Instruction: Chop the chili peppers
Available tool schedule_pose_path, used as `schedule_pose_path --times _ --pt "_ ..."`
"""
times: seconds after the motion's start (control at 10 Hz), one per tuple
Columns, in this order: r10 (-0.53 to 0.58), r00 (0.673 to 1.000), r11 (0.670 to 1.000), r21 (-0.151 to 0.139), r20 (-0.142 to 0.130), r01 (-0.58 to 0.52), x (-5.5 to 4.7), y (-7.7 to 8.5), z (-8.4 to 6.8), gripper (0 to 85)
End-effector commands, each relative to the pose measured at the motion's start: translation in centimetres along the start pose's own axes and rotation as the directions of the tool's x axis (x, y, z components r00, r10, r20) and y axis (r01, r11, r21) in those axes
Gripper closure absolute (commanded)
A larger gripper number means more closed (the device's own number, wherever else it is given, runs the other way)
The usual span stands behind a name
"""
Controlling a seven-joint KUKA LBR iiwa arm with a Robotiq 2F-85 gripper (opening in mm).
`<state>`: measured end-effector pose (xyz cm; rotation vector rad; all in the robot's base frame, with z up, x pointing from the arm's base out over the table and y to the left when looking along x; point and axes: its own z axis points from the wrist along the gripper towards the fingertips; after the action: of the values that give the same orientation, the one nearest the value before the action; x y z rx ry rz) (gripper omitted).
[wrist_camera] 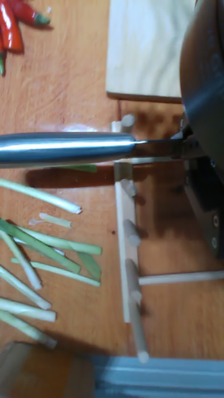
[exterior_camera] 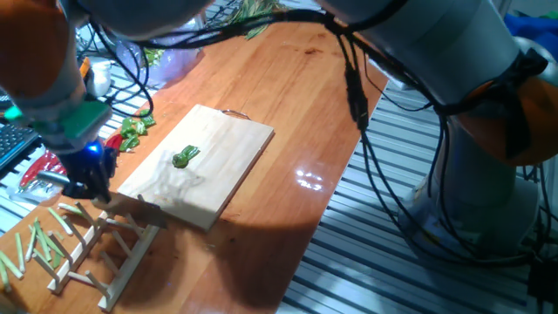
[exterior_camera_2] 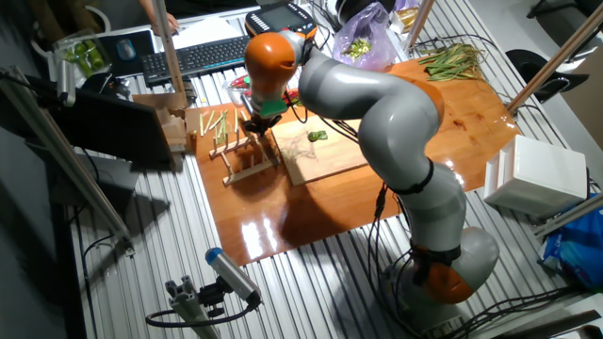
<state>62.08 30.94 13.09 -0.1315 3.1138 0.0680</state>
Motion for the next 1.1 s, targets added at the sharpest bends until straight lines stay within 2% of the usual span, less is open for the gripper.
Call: schedule_pose_path --times 0.0,0.1,0.3,0.4,0.5,0.6,0.9,1.0 --pt "0.011 1.000 1.000 -0.001 0.006 -0.011 0.3 -0.2 -2.7 85.0" --pt "0.021 1.000 1.000 -0.020 0.016 -0.020 0.8 -0.7 -3.5 85.0" --pt "0.021 1.000 1.000 -0.017 0.019 -0.020 1.5 -1.5 -4.6 85.0" --pt "0.017 1.000 1.000 -0.015 0.011 -0.017 1.7 -2.1 -5.1 85.0" --pt "0.016 1.000 1.000 -0.020 0.005 -0.016 1.8 -2.8 -5.6 85.0" --pt "0.014 1.000 1.000 -0.012 0.005 -0.014 1.9 -3.8 -5.9 85.0" --pt "0.041 0.999 0.999 0.010 0.007 -0.041 1.6 -7.8 -5.1 85.0" --pt "0.076 0.997 0.997 0.005 -0.001 -0.076 1.9 -9.0 -4.6 85.0"
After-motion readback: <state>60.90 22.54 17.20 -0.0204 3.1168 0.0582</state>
